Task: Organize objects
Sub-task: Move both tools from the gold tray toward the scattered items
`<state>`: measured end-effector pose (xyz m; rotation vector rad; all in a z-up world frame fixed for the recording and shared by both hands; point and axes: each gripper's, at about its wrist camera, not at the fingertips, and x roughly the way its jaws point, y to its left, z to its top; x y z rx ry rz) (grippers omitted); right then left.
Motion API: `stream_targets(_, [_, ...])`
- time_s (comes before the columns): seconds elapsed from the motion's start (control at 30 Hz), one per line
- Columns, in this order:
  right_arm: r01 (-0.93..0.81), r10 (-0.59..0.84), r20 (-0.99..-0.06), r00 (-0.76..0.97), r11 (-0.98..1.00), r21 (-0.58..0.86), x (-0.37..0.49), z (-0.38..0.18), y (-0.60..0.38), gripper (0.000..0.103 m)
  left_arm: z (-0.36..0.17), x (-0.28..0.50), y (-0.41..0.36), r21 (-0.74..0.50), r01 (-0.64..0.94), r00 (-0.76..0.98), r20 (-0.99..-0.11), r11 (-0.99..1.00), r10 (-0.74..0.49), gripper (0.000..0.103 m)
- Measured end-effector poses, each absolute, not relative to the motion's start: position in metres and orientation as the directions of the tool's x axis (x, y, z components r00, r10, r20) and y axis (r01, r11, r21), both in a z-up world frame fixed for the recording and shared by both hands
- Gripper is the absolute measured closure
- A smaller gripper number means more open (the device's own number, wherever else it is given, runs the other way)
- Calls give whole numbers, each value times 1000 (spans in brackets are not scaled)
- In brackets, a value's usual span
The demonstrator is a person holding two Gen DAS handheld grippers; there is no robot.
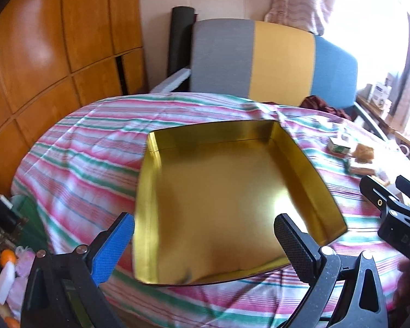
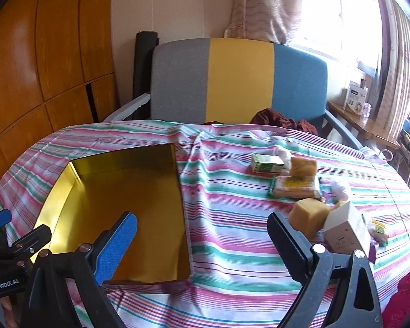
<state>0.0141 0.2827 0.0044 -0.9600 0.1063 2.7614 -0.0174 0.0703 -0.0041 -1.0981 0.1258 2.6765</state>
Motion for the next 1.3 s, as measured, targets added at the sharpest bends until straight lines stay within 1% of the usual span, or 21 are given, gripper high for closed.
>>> stream_targets(0.27, [-337,270,-619,-738,-941,-8,24,9,335,5,-1,-20,98,-31,-335,-663,-702,-942,259,0])
stream_targets(0.6, [-456,348,-628,-696,-890,12,39,17,409,5,-2,-19,121,-34,-391,-642,-706,-920,299,0])
stream_targets(0.67, [-501,355,-637,-684,-864,56,45,19,441,5,-3,-21,126,-51,-410,-625,-712,-911,321,0])
stream_targets(0.8, [-590,411,-630,-659,-802,93,59,21,496,5,-8,-26,139,-85,-443,-576,-735,-892,357,0])
stream_targets(0.93, [-674,451,-651,-611,-728,128,78,5,542,5,-6,-26,155,-90,-488,-556,-734,-868,389,0])
stream_targets(1.0, [-709,442,-670,-597,-680,184,88,-7,556,5,-4,-27,166,-84,-515,-548,-733,-853,403,0])
stream_targets(1.07, [-730,395,-701,-594,-630,264,94,-17,569,5,-3,-29,179,-72,-533,-545,-733,-843,408,0])
stream_targets(1.23, [-728,349,-695,-629,-578,370,101,-21,582,5,-1,-29,219,-64,-606,-506,-738,-793,447,0])
stream_targets(1.3, [-724,332,-692,-641,-561,401,105,-22,585,5,-1,-27,242,-41,-653,-492,-736,-756,465,1])
